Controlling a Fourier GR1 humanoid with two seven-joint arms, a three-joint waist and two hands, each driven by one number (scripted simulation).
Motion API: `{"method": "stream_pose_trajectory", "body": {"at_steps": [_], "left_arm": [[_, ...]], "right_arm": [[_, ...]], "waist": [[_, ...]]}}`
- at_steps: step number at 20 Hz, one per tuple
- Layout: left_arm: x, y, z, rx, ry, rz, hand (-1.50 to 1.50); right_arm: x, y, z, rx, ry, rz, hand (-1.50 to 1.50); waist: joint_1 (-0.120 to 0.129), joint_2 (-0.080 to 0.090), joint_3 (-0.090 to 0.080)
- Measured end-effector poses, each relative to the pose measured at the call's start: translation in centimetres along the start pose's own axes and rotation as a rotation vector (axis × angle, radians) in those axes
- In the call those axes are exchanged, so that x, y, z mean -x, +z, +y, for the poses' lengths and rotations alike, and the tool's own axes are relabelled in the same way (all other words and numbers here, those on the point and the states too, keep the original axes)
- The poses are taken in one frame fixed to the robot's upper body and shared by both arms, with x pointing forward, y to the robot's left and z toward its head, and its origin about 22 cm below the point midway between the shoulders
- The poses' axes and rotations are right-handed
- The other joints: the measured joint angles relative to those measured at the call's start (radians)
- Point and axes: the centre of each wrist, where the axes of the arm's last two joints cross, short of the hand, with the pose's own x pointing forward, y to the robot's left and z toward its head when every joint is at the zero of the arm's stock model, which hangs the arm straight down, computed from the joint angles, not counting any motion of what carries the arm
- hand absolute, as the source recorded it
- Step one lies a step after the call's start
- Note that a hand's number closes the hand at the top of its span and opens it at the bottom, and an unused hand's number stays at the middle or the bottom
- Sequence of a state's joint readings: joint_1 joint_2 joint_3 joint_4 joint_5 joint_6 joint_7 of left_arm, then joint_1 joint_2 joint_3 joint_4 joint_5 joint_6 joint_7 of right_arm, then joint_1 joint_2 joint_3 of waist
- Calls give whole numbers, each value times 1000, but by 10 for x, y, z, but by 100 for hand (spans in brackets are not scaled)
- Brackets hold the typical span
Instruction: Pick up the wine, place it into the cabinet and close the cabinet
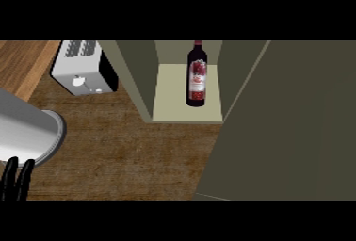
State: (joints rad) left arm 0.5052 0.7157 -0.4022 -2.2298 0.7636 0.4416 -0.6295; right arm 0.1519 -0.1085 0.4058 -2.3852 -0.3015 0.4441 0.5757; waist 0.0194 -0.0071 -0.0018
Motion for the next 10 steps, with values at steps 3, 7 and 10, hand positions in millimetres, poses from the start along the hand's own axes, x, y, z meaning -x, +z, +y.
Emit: {"method": "stream_pose_trajectory", "body": {"at_steps": [3,7,10], "left_arm": [[-6,4,18,-3,-10,0,-150],[-16,8,34,0,-15,-8,-150],[-26,6,47,10,-19,-16,-150]], "right_arm": [[-7,-15,15,-20,12,-21,150],[-23,-31,36,-10,90,-47,150],[-29,-50,45,3,152,-65,150]], "waist": [[3,-2,-1],[5,-3,-1],[10,-1,-1]]}}
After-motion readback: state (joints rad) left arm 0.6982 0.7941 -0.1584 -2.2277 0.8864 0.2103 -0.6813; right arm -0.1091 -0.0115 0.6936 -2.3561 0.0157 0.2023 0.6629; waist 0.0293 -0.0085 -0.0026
